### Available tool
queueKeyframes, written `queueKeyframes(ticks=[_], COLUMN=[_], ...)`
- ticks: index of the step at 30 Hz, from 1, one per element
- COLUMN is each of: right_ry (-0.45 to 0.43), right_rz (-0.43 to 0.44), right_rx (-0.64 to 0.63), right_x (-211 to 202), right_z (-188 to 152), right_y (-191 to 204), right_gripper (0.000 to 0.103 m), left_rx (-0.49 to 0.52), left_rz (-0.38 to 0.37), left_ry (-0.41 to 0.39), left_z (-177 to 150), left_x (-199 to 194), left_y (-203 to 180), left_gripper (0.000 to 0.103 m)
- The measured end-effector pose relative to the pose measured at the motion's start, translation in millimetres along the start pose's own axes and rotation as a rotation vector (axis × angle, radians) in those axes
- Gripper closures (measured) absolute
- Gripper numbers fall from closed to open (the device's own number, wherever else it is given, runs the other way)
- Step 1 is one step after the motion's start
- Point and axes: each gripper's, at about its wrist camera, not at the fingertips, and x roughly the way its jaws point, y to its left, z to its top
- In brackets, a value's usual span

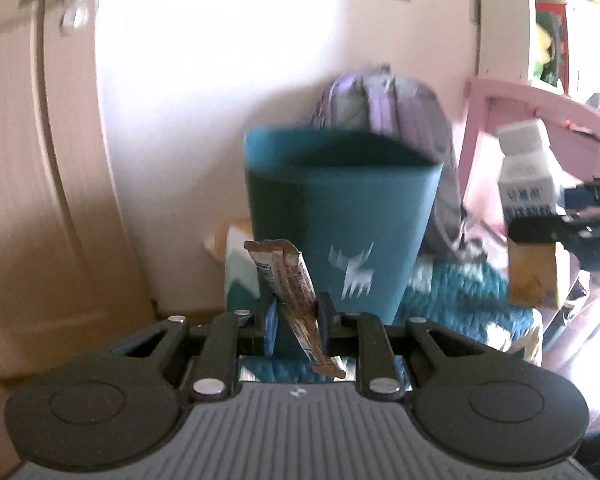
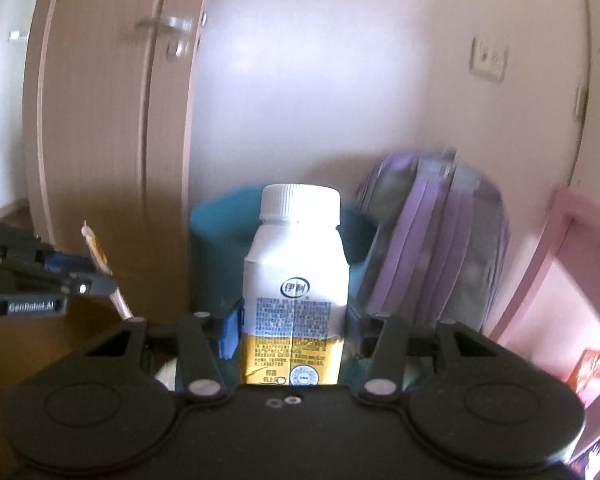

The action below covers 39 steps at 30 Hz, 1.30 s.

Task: Collect trash
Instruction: 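Carry the milk bottle and stick packet up over the teal bin with both tools, then open both tools to drop the bottle and packet into the bin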

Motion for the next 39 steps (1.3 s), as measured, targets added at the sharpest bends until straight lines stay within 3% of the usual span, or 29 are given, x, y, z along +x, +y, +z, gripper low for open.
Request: queueKeyframes(ticks=[9, 14, 18, 23, 26, 32, 35, 39], right_ry=[-0.116, -0.116, -0.086, -0.005, 0.032, 0.079, 0.084, 0.083], right_rz=[-0.021, -0.038, -0.045, -0.040, -0.046, -0.038, -0.051, -0.053], right_rx=[0.049, 0.064, 0.060, 0.070, 0.044, 0.036, 0.014, 0.029], right_x=[24, 53, 89, 130, 146, 157, 158, 154], right_z=[52, 62, 59, 43, 36, 37, 33, 30], right_y=[-24, -25, -27, -24, -19, -20, -20, -23], right_gripper=[0.054, 0.054, 0.054, 0.054, 0.053, 0.051, 0.041, 0.040], left_rx=[0.046, 0.057, 0.045, 0.024, 0.006, -0.033, -0.033, -0.038], left_rz=[0.023, 0.022, 0.052, 0.098, 0.103, 0.095, 0.093, 0.095], left_ry=[-0.068, -0.087, -0.082, -0.033, 0.037, 0.169, 0.239, 0.290], left_z=[96, 136, 156, 164, 159, 149, 144, 137], left_x=[-22, -4, 33, 84, 114, 157, 177, 189], left_y=[-43, -52, -50, -39, -30, -18, -15, -15], left_gripper=[0.083, 0.083, 0.083, 0.083, 0.083, 0.083, 0.083, 0.082])
